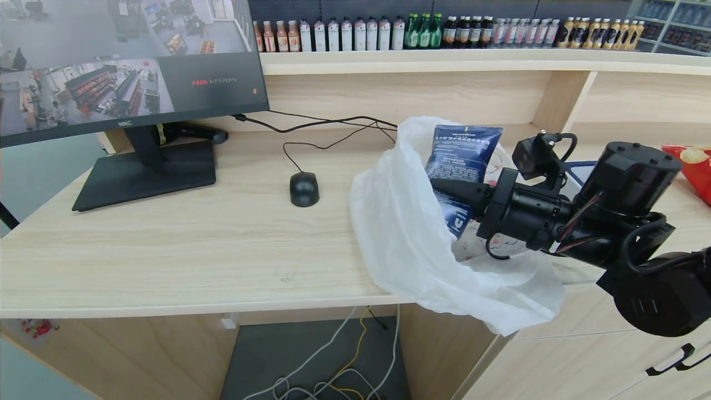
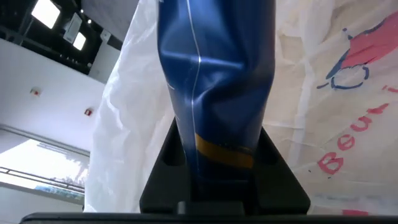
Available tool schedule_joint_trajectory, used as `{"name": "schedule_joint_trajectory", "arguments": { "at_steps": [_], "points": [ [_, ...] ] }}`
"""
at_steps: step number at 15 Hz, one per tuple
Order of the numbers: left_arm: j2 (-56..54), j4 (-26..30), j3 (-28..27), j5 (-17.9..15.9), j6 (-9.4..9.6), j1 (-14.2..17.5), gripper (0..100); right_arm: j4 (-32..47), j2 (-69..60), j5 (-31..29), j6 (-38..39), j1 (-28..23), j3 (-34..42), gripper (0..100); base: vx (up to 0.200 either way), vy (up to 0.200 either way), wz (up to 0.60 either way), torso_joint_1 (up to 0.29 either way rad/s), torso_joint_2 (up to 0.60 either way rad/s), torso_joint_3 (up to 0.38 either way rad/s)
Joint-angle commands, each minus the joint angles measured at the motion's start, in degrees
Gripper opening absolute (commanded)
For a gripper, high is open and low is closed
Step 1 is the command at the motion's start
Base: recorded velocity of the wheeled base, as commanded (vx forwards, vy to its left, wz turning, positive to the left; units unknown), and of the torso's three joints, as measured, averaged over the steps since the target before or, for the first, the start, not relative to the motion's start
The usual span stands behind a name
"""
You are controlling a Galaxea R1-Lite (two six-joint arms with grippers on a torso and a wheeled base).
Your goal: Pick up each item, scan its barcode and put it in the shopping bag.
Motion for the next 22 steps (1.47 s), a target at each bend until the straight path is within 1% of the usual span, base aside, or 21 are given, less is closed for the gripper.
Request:
{"name": "schedule_joint_trajectory", "arguments": {
  "at_steps": [1,10,14,16,17,22],
  "points": [
    [0.0,0.0,0.0,0.0,0.01,0.0,100,0.0,1.1,0.0,0.0,0.5,0.6,0,0.000,0.000,0.00,0.000,0.00,0.000],
    [0.0,0.0,0.0,0.0,0.01,0.0,100,-0.2,3.8,-0.4,-0.3,0.5,1.3,0,0.000,0.000,0.00,0.000,0.00,0.000],
    [0.0,0.0,0.0,0.0,0.01,0.0,100,-0.5,5.6,-0.5,-3.3,0.3,1.7,0,0.000,0.000,0.00,0.000,0.00,0.000],
    [0.0,-0.1,0.0,0.0,0.01,0.0,100,-0.6,5.8,-0.5,-3.6,0.0,1.3,0,0.000,0.000,0.00,0.000,0.00,0.000],
    [0.0,-0.1,0.0,0.0,0.01,0.0,100,-0.6,5.6,-0.5,-3.6,0.0,1.2,100,0.000,0.000,0.00,0.000,0.00,0.000],
    [0.0,0.0,0.0,0.0,0.01,0.0,100,-0.8,4.2,-0.4,-3.3,0.0,1.9,100,0.000,0.000,0.00,0.000,0.00,0.000]
  ]
}}
